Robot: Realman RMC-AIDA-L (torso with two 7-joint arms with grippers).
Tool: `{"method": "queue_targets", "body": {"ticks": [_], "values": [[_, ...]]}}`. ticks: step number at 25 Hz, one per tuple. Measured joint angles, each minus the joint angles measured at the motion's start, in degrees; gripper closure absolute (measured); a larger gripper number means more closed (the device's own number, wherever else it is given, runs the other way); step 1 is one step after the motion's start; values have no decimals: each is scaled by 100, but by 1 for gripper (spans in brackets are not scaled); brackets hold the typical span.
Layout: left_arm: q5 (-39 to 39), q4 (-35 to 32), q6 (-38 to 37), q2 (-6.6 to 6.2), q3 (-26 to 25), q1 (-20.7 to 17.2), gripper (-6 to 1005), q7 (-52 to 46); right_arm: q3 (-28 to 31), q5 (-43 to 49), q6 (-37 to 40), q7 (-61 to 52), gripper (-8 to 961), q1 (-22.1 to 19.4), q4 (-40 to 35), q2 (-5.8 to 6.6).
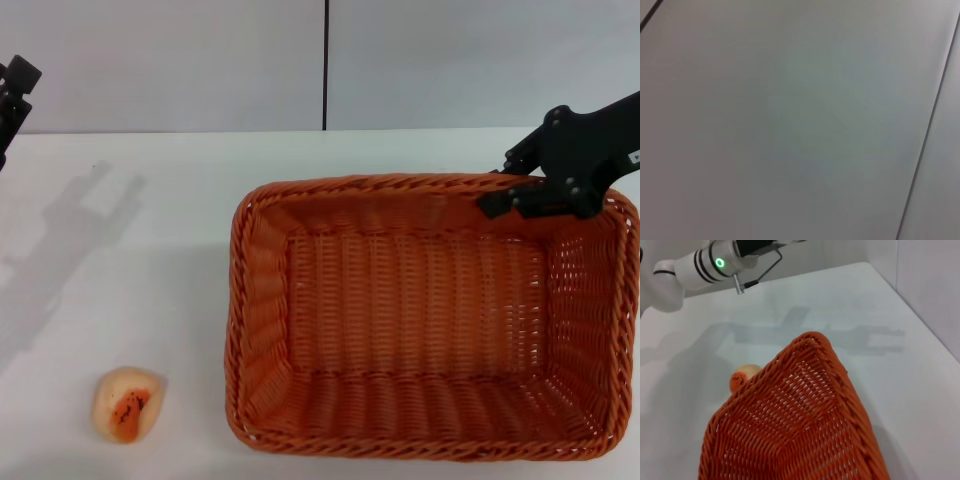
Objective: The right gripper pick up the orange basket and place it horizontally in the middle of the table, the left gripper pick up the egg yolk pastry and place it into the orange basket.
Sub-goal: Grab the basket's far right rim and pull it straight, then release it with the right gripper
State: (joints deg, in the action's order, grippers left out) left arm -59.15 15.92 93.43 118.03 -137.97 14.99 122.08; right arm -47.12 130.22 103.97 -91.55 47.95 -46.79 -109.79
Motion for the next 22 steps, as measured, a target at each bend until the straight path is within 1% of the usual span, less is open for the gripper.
{"method": "queue_targets", "body": {"ticks": [7,10,11,13,16,19,20,21,22], "values": [[4,-49,0,0,-1,-28,372,0,-302,8,-135,57,798,86,140,-26],[13,-49,0,0,-1,-29,372,0,-411,57,-323,52,798,99,185,-53],[14,-49,0,0,-2,-25,372,0,-424,103,-439,-4,798,106,190,-80],[15,-49,0,0,-2,-12,372,0,-425,122,-509,-50,799,108,186,-89],[16,-48,-1,0,-2,7,373,0,-400,142,-844,-187,799,109,158,-98],[20,-47,-1,0,-1,18,374,0,-324,128,-1003,-192,728,95,147,-100],[23,-46,-1,-2,-1,19,374,0,-270,116,-1084,-191,704,84,143,-102],[25,-42,-4,-4,-2,20,375,0,-95,103,-1265,-143,680,58,137,-115],[25,-42,-4,-4,-2,20,375,0,-95,103,-1265,-143,657,58,137,-115]]}}
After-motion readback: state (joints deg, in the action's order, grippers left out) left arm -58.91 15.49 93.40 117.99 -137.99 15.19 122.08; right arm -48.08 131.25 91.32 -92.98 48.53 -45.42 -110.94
